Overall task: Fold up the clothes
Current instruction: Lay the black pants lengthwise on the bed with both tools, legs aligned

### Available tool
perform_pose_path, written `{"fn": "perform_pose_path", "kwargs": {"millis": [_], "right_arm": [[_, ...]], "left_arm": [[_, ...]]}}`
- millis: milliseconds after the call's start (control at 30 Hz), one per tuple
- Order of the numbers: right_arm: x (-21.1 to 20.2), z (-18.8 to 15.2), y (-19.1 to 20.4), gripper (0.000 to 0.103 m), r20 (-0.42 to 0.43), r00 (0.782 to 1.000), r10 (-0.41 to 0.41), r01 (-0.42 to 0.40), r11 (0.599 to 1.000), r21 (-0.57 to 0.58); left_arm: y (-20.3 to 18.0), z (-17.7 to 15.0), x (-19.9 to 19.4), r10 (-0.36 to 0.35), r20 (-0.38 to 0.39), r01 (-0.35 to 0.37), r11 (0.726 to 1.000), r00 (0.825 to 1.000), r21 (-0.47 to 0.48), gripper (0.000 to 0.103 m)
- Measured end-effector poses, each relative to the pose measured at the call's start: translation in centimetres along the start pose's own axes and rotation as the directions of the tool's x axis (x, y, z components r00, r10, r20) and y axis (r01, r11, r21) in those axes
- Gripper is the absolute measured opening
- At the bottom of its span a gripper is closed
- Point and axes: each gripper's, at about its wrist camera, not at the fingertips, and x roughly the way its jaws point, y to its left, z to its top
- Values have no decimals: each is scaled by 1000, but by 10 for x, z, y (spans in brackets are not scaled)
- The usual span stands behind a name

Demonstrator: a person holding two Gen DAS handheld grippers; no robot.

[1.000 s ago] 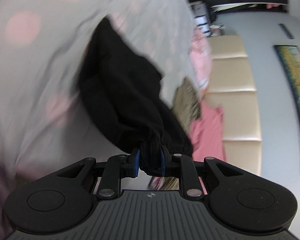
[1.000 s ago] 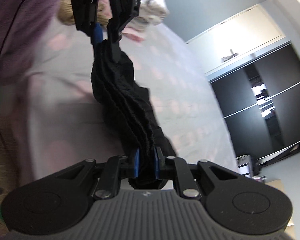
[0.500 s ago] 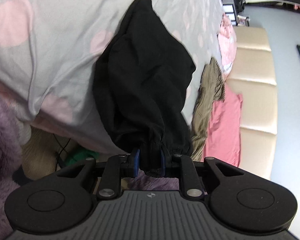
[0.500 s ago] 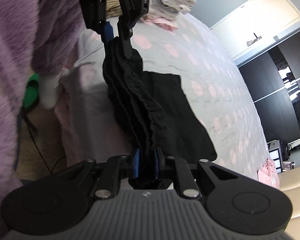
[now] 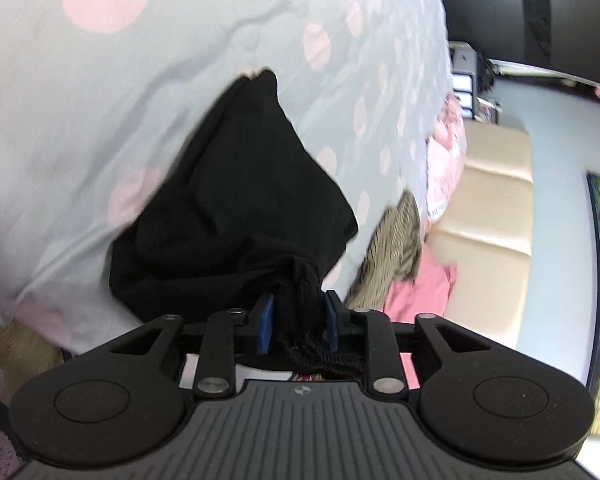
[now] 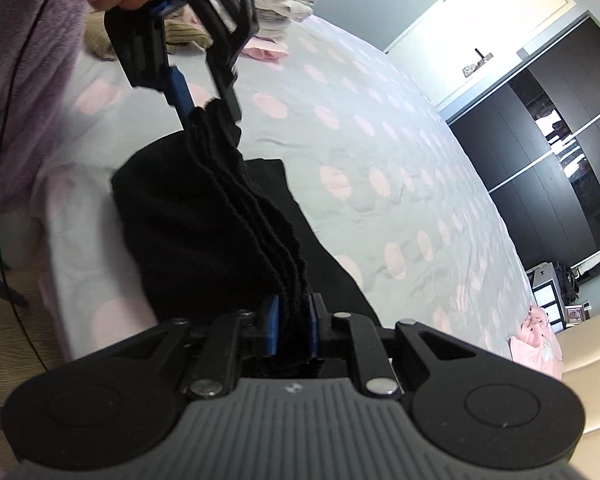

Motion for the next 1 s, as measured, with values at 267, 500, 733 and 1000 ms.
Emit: {"fn": "perform_pose_path", "kwargs": {"millis": [267, 500, 733, 1000], "right_arm": [[23, -10, -6, 15, -9, 1000, 26, -26, 999, 30], [28, -12, -8, 15, 0, 999, 37, -37, 998, 53], [28, -14, -10, 15, 18, 999, 40, -41, 996, 79], [30, -17, -12, 15, 35, 998, 43, -45, 995, 86]], "left_arm": [[-30, 24, -2, 111, 16, -112, 977, 994, 184, 52], [-92, -10, 27, 283, 156, -307, 634, 946, 710, 54], [-108, -50, 58, 345, 216, -323, 289, 913, 901, 54], [-103, -99, 79, 334, 316, -259, -203, 888, 944, 55]]}}
